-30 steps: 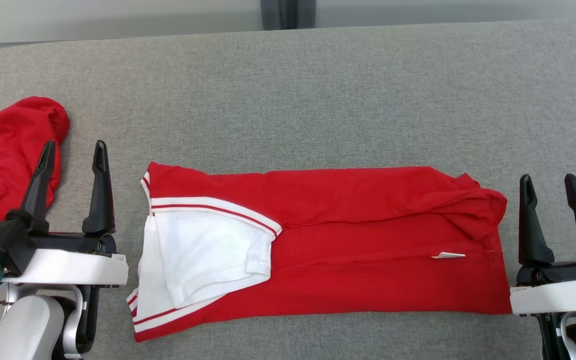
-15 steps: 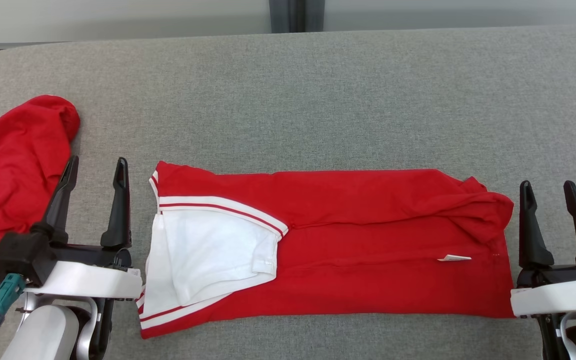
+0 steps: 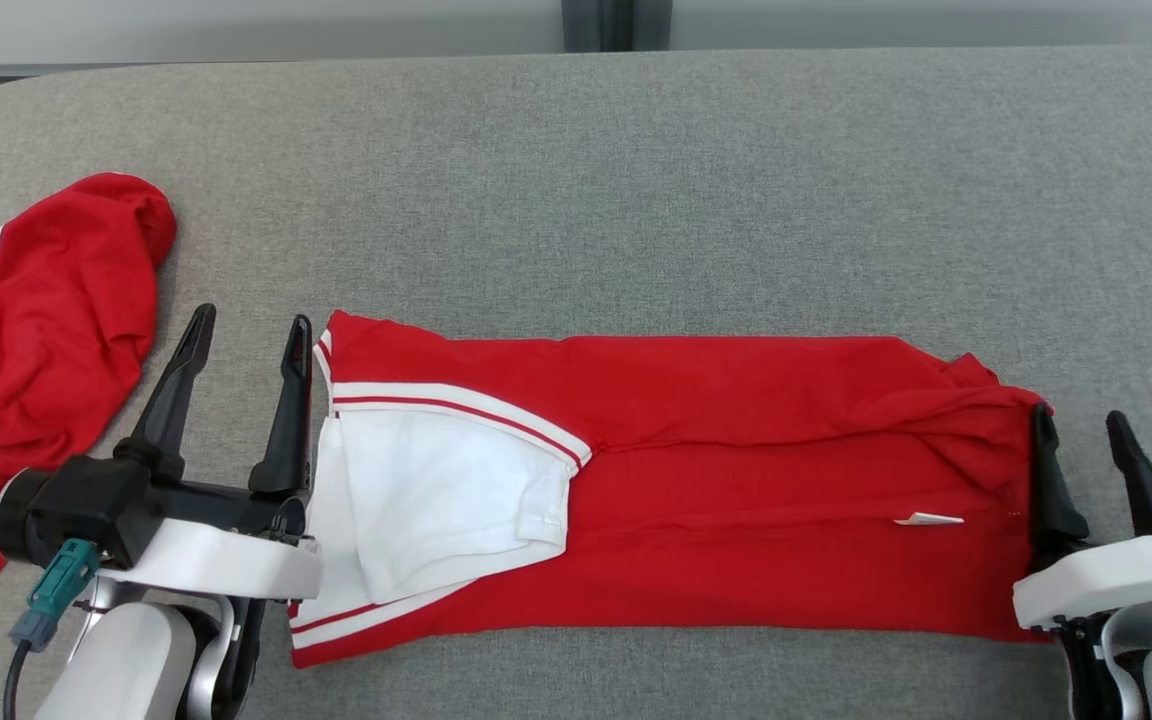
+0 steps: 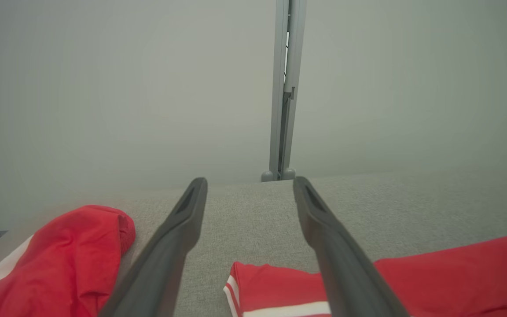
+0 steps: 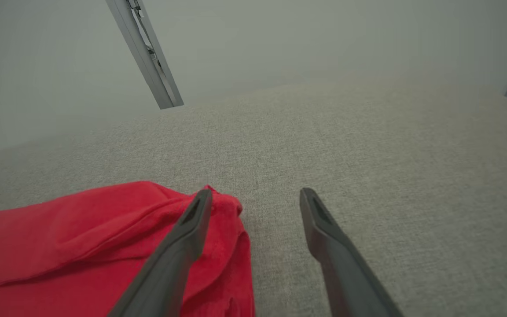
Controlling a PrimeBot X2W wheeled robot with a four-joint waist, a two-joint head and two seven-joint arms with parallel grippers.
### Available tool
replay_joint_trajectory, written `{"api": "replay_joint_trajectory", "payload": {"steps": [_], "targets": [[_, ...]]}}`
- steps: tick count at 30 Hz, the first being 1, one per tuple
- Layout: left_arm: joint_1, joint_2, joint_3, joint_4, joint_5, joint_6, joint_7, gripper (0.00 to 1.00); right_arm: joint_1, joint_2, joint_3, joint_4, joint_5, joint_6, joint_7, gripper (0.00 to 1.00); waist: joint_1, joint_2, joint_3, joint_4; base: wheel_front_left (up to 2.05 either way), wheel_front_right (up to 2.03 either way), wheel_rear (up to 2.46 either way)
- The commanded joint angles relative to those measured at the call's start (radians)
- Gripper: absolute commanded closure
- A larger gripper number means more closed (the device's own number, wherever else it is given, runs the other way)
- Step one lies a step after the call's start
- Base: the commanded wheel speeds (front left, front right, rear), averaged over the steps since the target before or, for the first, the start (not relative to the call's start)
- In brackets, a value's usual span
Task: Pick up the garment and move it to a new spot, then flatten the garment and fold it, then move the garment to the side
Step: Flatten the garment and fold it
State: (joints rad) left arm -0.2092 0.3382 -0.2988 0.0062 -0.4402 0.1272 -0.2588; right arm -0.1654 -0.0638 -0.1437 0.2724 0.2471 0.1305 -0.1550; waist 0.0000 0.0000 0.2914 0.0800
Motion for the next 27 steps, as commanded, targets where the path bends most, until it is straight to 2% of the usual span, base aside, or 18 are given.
{"api": "replay_joint_trajectory", "payload": {"steps": [1,6,13,14,15,16,17,18,22,27], "targets": [[-0.012,0.003,-0.001,0.003,0.003,-0.004,-0.002,0.00,-0.020,-0.004,0.009,0.033,0.016,0.001,-0.014,0.00,0.0000,0.0000,0.003,0.001,0.00,0.00,0.00],[-0.025,0.001,-0.006,0.017,-0.004,-0.012,-0.002,0.00,-0.048,0.002,0.060,0.153,0.044,0.001,-0.048,0.00,0.0000,0.0000,0.011,-0.002,0.00,0.00,0.00],[-0.033,0.015,-0.006,0.028,-0.007,-0.020,-0.002,0.00,-0.064,0.011,0.152,0.251,0.087,0.001,-0.086,0.00,0.0000,0.0000,0.021,-0.014,0.00,0.00,0.00],[-0.033,0.017,-0.005,0.029,-0.007,-0.020,-0.002,0.00,-0.065,0.014,0.165,0.257,0.096,0.001,-0.089,0.10,0.0000,0.0000,0.023,-0.016,0.00,0.00,0.00],[-0.033,0.018,-0.004,0.030,-0.007,-0.020,-0.002,0.00,-0.068,0.015,0.181,0.263,0.104,0.001,-0.094,0.43,0.0000,0.0000,0.024,-0.018,0.00,0.00,0.00],[-0.035,0.017,-0.004,0.031,-0.007,-0.020,-0.002,0.00,-0.071,0.015,0.189,0.265,0.110,0.001,-0.097,0.55,0.0000,0.0000,0.025,-0.020,0.00,0.00,0.00],[-0.038,0.017,-0.004,0.032,-0.007,-0.021,-0.002,0.00,-0.074,0.016,0.196,0.269,0.119,0.001,-0.101,0.92,0.0000,0.0000,0.026,-0.021,0.00,0.00,0.00],[-0.040,0.018,-0.004,0.032,-0.008,-0.022,-0.002,0.00,-0.077,0.016,0.200,0.272,0.129,0.001,-0.102,1.00,0.0000,0.0000,0.027,-0.023,0.00,0.00,0.00],[-0.046,0.017,-0.005,0.035,-0.009,-0.024,-0.003,0.00,-0.084,0.015,0.180,0.263,0.152,0.001,-0.109,1.00,0.0000,0.0000,0.028,-0.027,0.00,0.00,0.00],[-0.045,0.015,0.001,0.036,-0.011,-0.021,-0.003,0.00,-0.069,-0.003,0.072,0.189,0.136,0.000,-0.111,1.00,0.0000,0.0000,0.030,-0.032,0.00,0.00,0.00]]}}
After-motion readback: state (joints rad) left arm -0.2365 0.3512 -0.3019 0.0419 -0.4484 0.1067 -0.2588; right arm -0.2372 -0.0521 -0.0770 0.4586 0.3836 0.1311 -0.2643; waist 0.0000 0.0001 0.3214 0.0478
